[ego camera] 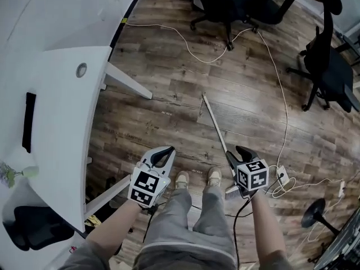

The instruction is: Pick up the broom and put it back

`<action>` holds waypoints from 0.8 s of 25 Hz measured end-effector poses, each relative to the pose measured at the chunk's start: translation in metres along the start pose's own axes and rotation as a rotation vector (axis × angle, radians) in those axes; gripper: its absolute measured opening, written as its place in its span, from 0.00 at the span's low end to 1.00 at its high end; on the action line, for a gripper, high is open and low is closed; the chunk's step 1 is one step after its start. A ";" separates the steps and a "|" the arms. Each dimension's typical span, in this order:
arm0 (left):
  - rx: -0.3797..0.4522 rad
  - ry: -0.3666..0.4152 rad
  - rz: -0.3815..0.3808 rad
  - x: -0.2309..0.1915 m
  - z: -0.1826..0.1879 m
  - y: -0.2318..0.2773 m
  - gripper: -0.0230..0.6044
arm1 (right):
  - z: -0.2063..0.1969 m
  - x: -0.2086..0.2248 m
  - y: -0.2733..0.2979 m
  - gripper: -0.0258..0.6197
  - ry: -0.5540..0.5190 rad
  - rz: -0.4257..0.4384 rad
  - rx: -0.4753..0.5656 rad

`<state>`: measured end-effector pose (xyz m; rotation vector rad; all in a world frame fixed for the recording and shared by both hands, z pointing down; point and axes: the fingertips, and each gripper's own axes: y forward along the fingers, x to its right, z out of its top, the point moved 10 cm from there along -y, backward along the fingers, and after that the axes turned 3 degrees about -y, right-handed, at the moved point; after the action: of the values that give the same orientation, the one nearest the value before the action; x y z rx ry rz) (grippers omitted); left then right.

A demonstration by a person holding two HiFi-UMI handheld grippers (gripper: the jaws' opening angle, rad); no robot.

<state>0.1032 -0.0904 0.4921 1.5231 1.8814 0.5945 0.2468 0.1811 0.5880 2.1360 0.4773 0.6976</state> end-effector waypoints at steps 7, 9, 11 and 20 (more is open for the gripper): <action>-0.030 -0.090 0.001 -0.021 -0.051 0.095 0.07 | -0.052 0.068 0.109 0.34 0.012 0.006 -0.100; -0.050 -0.098 0.003 -0.028 -0.073 0.122 0.07 | -0.070 0.081 0.136 0.34 0.001 0.004 -0.123; -0.065 -0.099 0.008 -0.035 -0.097 0.147 0.07 | -0.088 0.091 0.164 0.34 -0.023 0.004 -0.139; -0.111 -0.096 0.012 -0.068 -0.221 0.244 0.07 | -0.178 0.140 0.279 0.34 -0.061 -0.032 -0.166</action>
<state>0.1199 -0.0912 0.8283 1.4663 1.7394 0.6096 0.2703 0.1977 0.9467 1.9831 0.4058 0.6298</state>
